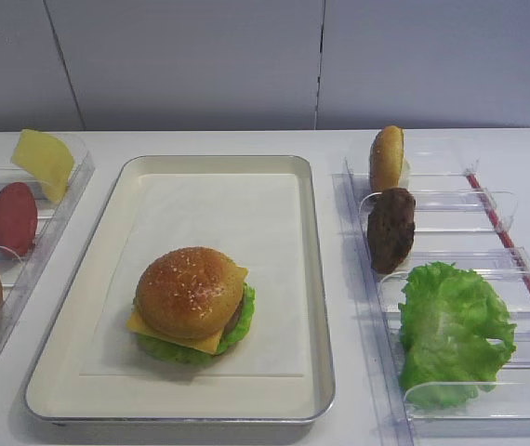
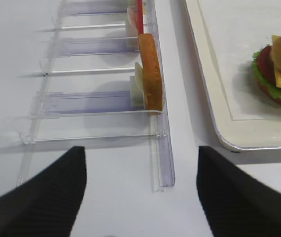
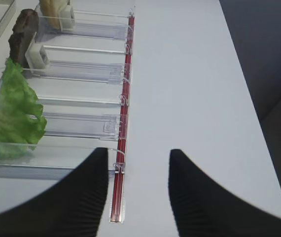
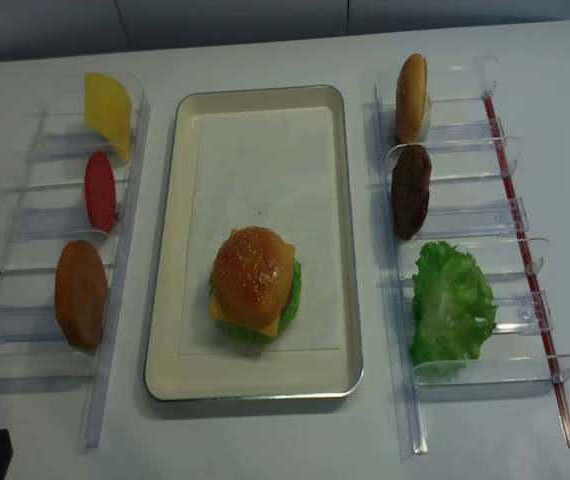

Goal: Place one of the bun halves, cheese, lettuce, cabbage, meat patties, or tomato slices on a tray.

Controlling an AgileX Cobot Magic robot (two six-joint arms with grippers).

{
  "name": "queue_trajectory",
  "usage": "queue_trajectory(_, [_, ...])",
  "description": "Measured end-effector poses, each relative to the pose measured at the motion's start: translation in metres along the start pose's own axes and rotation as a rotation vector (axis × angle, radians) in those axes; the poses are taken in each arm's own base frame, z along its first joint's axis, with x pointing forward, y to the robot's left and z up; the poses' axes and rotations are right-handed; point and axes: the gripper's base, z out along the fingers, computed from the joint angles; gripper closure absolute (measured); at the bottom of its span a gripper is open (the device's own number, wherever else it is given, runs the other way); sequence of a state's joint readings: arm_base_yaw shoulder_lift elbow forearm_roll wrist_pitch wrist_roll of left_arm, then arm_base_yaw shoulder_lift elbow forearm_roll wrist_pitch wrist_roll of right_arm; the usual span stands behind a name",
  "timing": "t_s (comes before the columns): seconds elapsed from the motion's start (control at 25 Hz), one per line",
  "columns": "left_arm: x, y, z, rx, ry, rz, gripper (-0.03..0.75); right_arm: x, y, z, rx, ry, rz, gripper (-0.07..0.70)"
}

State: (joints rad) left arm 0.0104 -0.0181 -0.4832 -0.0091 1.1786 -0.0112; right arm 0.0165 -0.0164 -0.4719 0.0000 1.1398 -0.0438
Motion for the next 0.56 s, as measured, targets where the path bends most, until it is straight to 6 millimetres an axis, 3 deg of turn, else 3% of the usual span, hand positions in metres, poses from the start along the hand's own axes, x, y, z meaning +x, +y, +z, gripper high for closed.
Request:
queue_trajectory(0.12, [0.0000, 0.0000, 0.0000, 0.000, 0.000, 0.000, 0.259, 0.0000, 0.0004, 0.0000, -0.005, 0.000, 0.002, 0.251])
queue_trajectory(0.2, [0.0000, 0.0000, 0.0000, 0.000, 0.000, 0.000, 0.259, 0.0000, 0.0004, 0.0000, -0.005, 0.000, 0.002, 0.220])
queue_trajectory(0.56, [0.0000, 0.0000, 0.0000, 0.000, 0.000, 0.000, 0.259, 0.0000, 0.0004, 0.0000, -0.005, 0.000, 0.004, 0.205])
